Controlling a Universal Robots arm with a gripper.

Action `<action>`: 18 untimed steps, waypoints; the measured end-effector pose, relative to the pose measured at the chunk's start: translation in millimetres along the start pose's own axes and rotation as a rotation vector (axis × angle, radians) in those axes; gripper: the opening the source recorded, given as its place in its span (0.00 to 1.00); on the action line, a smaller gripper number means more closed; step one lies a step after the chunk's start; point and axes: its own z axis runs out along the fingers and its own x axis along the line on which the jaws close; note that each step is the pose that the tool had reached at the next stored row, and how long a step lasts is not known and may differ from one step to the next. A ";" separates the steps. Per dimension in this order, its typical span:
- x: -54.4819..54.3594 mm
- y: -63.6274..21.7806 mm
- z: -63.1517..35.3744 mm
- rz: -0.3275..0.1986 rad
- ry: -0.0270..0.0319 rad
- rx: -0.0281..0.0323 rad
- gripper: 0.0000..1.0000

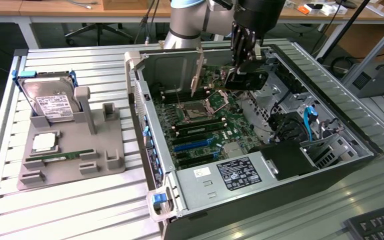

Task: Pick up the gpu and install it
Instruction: 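Insert the gpu into the slot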

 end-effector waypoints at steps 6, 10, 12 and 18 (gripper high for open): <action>0.5 -0.1 0.0 -0.011 -0.0005 -0.0002 0.27; 0.8 -0.2 0.0 -0.018 -0.0009 -0.0003 0.27; 0.9 -0.2 0.0 -0.021 -0.0011 -0.0003 0.27; 1.4 -0.3 0.0 -0.034 -0.0018 -0.0006 0.27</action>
